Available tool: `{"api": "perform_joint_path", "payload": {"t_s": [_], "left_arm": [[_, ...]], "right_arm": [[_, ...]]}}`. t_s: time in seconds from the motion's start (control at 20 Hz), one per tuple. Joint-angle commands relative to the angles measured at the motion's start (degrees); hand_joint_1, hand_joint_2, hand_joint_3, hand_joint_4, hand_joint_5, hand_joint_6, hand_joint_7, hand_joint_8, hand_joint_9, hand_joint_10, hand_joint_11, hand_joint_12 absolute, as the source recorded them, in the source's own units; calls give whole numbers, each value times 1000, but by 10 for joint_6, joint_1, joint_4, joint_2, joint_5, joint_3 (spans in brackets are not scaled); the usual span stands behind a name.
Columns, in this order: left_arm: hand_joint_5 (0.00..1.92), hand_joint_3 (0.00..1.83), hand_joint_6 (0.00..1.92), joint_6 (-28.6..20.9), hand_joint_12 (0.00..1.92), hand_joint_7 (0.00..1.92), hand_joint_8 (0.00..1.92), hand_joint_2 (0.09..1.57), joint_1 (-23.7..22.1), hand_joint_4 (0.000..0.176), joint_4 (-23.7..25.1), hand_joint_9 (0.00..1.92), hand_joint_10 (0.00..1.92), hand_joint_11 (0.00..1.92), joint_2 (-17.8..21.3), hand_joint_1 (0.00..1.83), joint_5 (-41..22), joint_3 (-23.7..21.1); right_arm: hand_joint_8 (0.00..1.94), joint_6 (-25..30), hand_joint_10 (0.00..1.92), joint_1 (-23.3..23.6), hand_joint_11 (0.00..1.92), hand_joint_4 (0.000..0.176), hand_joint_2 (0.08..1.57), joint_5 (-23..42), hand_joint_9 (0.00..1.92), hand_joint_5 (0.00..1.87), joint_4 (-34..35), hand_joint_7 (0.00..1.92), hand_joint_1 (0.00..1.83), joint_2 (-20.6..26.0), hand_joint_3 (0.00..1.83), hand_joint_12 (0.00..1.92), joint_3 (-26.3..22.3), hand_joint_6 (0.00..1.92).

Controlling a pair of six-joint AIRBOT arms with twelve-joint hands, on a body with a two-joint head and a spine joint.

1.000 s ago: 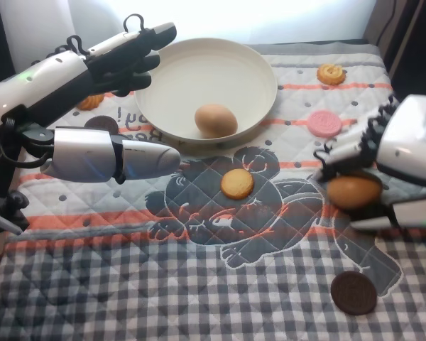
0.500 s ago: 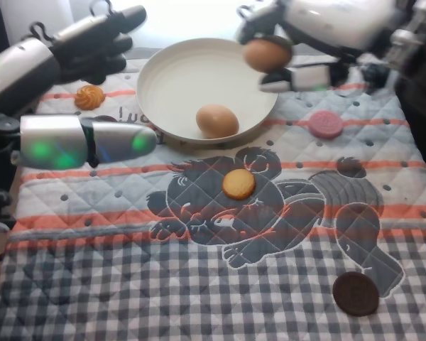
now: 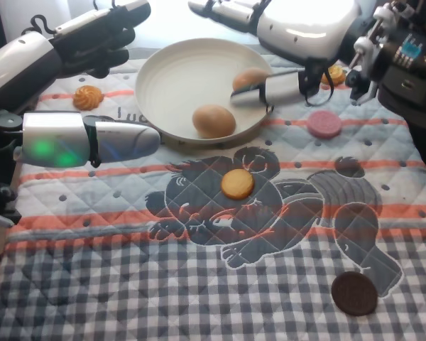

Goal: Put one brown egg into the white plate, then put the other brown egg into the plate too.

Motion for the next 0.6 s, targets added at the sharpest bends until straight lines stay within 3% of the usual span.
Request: {"api": "perform_joint_path", "payload": {"t_s": [0.0, 0.05, 0.1, 0.15, 0.2, 0.25, 0.3, 0.4, 0.45, 0.5, 0.55], "left_arm": [[144, 0, 1, -13, 1228, 255, 2, 796, 1, 176, -9, 379, 2, 0, 2, 724, -100, -1], [150, 0, 2, -30, 1256, 264, 3, 790, 6, 176, -12, 381, 3, 0, 4, 729, -114, 0], [151, 0, 2, -78, 1261, 263, 1, 795, 19, 176, -13, 365, 0, 0, 8, 720, -141, 5], [145, 0, 0, -136, 1306, 243, 0, 790, 34, 176, -12, 353, 0, 0, 10, 757, -170, 14], [147, 0, 1, -217, 1376, 267, 6, 778, 61, 176, -12, 371, 7, 0, 10, 815, -209, 27], [154, 0, 2, -270, 1317, 277, 6, 774, 81, 176, -13, 352, 7, 0, 9, 838, -236, 36], [174, 5, 6, -323, 1160, 275, 2, 798, 104, 143, -17, 318, 9, 0, 8, 845, -266, 42], [156, 7, 2, -417, 1397, 305, 9, 817, 163, 171, -35, 376, 33, 0, 4, 796, -338, 51], [119, 13, 3, -443, 1549, 265, 7, 843, 180, 153, -41, 377, 34, 0, 3, 735, -366, 53], [27, 13, 0, -470, 1576, 187, 1, 865, 187, 118, -45, 329, 17, 0, 0, 711, -397, 57], [27, 13, 0, -485, 1576, 187, 1, 865, 187, 118, -45, 329, 17, 0, -3, 711, -410, 61]], "right_arm": [[0, -1, 0, 16, 0, 58, 981, 71, 257, 0, 13, 192, 391, 21, 0, 777, -11, 0], [0, -1, 0, 16, 0, 84, 981, 83, 240, 0, 14, 182, 374, 37, 0, 764, -21, 0], [3, -1, 11, 16, 0, 97, 975, 101, 202, 0, 20, 164, 381, 67, 0, 618, -40, 0], [1, -1, 8, 8, 0, 133, 965, 123, 152, 0, 36, 157, 431, 92, 0, 432, -58, 0], [1, -1, 2, -20, 0, 157, 951, 161, 132, 0, 63, 160, 464, 119, 0, 298, -82, 0], [0, -1, 1, -42, 0, 172, 957, 193, 119, 0, 87, 155, 524, 135, 0, 172, -100, 0], [0, -1, 0, -62, 0, 175, 964, 223, 117, 0, 108, 149, 550, 149, 1, 127, -115, 0], [0, -1, 0, -105, 0, 176, 985, 297, 106, 0, 158, 147, 580, 181, 6, 6, -152, 0], [0, -1, 0, -121, 0, 176, 982, 320, 92, 0, 176, 135, 623, 192, 3, 0, -168, 0], [18, -1, 24, -141, 54, 166, 966, 355, 159, 12, 196, 191, 719, 208, 0, 24, -186, 4], [18, -1, 24, -153, 54, 166, 966, 377, 159, 12, 207, 191, 719, 217, 0, 24, -195, 4]]}}
